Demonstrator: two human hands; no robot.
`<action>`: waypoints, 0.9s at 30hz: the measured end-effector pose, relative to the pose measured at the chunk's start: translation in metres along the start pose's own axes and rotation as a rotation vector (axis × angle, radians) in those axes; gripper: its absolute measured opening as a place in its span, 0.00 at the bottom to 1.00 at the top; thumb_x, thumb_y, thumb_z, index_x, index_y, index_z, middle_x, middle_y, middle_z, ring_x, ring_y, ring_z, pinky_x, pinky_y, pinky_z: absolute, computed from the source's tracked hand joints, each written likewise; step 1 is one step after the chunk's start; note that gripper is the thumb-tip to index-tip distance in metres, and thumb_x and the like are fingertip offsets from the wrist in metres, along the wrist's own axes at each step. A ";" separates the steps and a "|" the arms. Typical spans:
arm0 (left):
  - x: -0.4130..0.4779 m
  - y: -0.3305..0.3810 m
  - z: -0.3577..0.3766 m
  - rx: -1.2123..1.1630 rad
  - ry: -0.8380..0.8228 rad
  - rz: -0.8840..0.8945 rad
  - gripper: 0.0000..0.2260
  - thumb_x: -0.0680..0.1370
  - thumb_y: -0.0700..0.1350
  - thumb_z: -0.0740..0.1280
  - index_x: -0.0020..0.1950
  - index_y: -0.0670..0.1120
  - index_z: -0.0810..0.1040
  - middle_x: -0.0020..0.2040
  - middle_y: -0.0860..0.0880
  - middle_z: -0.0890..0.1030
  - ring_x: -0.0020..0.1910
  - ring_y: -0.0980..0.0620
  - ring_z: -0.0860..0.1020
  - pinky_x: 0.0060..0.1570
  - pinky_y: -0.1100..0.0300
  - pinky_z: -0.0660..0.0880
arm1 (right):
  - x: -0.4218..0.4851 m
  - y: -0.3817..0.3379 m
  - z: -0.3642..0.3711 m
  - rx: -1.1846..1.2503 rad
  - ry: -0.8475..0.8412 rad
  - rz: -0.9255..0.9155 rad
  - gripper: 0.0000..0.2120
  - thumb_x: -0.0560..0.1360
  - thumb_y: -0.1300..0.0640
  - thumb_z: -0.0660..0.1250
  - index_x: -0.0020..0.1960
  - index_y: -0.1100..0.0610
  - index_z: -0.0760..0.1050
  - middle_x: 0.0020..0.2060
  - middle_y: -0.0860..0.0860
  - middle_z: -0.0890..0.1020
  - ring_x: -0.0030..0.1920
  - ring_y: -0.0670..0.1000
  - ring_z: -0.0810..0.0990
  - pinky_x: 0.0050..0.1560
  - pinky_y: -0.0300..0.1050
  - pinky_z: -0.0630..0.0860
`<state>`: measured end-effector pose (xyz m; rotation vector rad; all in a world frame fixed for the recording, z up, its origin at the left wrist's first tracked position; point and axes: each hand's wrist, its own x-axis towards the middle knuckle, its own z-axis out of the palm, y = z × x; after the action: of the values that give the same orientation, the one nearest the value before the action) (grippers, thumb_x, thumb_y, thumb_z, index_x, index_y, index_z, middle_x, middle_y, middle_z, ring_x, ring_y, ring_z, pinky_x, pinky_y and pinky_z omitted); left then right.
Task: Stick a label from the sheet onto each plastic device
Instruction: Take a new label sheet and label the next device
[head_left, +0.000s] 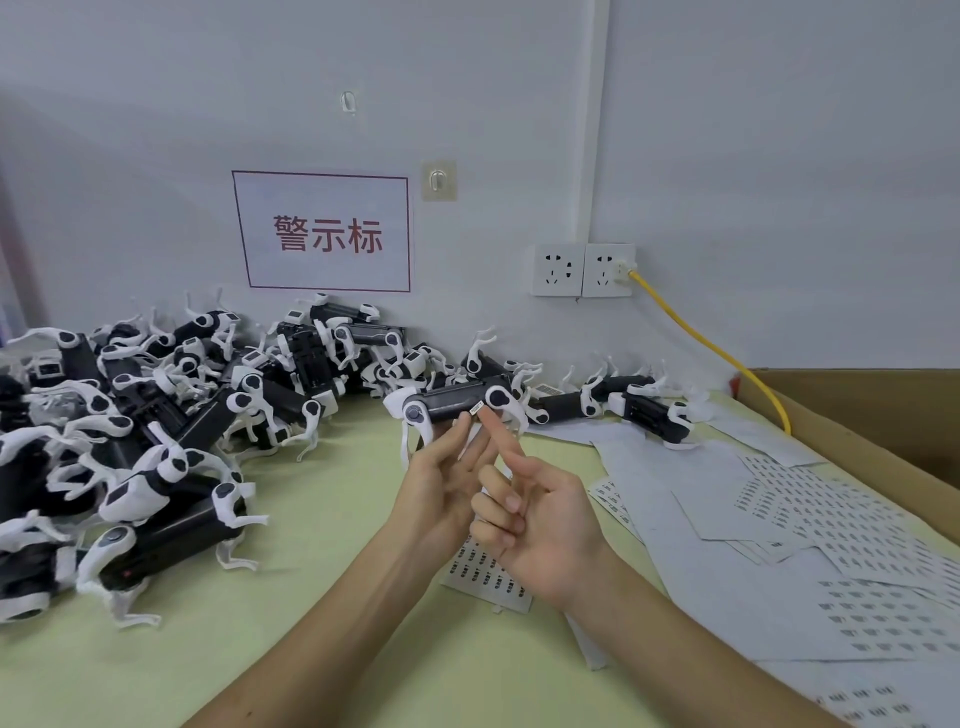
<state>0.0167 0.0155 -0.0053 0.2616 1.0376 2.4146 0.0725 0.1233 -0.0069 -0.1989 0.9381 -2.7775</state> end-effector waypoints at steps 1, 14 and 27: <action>-0.001 0.000 0.000 0.015 -0.008 0.000 0.13 0.75 0.53 0.70 0.51 0.47 0.87 0.59 0.50 0.86 0.36 0.48 0.85 0.35 0.57 0.81 | 0.000 0.000 0.000 0.000 0.000 -0.001 0.23 0.75 0.59 0.60 0.68 0.49 0.78 0.26 0.50 0.60 0.27 0.48 0.53 0.25 0.40 0.55; -0.002 0.008 0.006 -0.055 0.016 0.216 0.06 0.73 0.43 0.72 0.37 0.51 0.87 0.45 0.52 0.87 0.51 0.57 0.85 0.66 0.56 0.72 | 0.001 -0.001 -0.006 -0.125 0.012 -0.021 0.19 0.77 0.56 0.61 0.65 0.47 0.80 0.27 0.50 0.60 0.26 0.48 0.56 0.25 0.40 0.57; 0.004 0.007 0.004 0.016 0.011 0.338 0.14 0.75 0.30 0.68 0.37 0.47 0.85 0.41 0.49 0.79 0.43 0.56 0.84 0.46 0.66 0.80 | 0.006 -0.013 -0.010 -0.599 0.244 -0.273 0.15 0.79 0.56 0.60 0.54 0.51 0.85 0.27 0.49 0.65 0.25 0.46 0.56 0.25 0.39 0.56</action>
<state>0.0119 0.0159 0.0019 0.4631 1.0916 2.7085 0.0627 0.1377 -0.0068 -0.0776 1.9230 -2.7030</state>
